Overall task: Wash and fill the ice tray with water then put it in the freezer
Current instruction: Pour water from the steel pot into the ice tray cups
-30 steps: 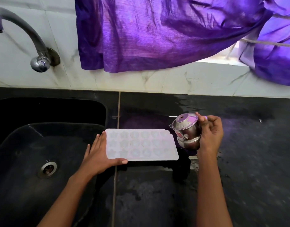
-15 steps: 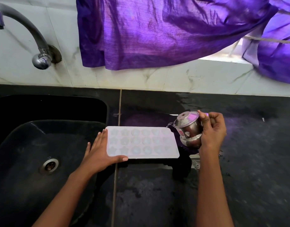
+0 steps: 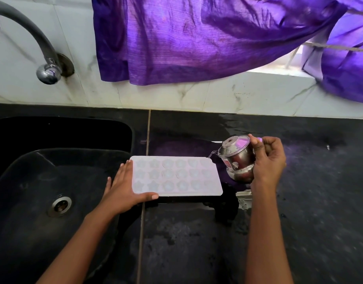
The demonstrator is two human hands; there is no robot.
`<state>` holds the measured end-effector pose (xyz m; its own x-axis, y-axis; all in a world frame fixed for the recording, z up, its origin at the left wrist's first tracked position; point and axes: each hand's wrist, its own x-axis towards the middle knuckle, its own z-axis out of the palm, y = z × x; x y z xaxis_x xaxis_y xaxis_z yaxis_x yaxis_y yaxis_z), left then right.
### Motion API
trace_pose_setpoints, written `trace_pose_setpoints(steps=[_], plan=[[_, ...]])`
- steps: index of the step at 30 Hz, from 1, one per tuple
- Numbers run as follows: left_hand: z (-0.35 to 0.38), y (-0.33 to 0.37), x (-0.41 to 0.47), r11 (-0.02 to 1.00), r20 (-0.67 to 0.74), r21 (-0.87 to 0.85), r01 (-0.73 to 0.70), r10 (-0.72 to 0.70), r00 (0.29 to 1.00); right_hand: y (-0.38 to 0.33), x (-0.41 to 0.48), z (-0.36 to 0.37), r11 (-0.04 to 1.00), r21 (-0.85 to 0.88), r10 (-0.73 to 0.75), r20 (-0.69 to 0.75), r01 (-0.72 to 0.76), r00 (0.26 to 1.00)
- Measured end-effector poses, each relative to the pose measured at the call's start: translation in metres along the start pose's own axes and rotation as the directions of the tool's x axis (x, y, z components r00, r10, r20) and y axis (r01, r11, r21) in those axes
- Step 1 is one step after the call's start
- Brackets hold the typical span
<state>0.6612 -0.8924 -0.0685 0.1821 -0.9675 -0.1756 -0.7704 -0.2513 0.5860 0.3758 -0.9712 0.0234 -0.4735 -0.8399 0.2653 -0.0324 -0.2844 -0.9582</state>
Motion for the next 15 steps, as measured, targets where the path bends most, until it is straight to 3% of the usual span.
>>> trace_pose_setpoints(steps=[15], plan=[[0.0021, -0.0008, -0.0011, 1.0, 0.003, -0.025, 0.003, -0.003, 1.0, 0.0047, 0.0019, 0.0032, 0.998, 0.067, 0.014, -0.012, -0.013, 1.0]])
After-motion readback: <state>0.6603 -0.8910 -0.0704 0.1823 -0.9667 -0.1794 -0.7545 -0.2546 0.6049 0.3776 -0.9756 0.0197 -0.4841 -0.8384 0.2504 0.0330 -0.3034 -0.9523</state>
